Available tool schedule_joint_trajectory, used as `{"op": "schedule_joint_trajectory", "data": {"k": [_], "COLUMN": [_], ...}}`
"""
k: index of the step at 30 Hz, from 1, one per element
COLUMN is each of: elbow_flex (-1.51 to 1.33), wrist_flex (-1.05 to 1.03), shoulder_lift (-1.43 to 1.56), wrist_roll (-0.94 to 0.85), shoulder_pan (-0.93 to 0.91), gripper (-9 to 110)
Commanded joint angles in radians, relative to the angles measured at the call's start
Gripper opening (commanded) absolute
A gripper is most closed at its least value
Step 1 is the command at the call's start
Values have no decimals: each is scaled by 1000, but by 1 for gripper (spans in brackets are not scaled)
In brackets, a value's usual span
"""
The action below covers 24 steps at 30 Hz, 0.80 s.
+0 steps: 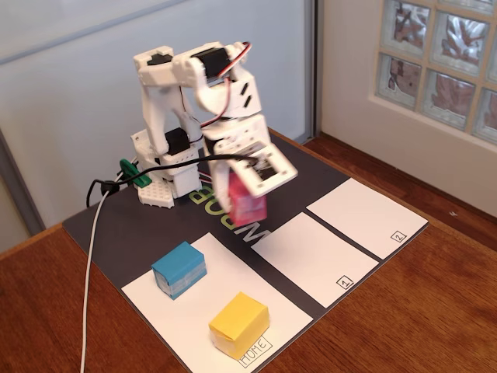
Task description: Move box red to zone 2
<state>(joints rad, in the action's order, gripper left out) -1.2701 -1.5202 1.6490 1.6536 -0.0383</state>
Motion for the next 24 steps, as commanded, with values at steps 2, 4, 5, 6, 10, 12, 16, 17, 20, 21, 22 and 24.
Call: {"op": "schedule_joint_trajectory", "data": {"k": [2,4,5,6,10,12,16,17,20,21,22,24], "elbow_flex": [63,64,66,66,57,55,17,-8,-117,-146,-161,-173], "wrist_flex": [-5,3,6,11,40,58,126,143,212,232,239,252], "shoulder_lift": [-5,-35,-52,-69,-127,-153,-167,-158,-107,-97,-95,-103], "wrist_roll": [-57,-72,-81,-91,-112,-117,-110,-106,-91,-84,-77,-67], "shoulder_pan": [72,106,121,137,181,198,227,235,253,258,261,267], "gripper": [-1,-1,-1,-1,-1,-1,-1,-1,-1,-1,-1,-1]}}
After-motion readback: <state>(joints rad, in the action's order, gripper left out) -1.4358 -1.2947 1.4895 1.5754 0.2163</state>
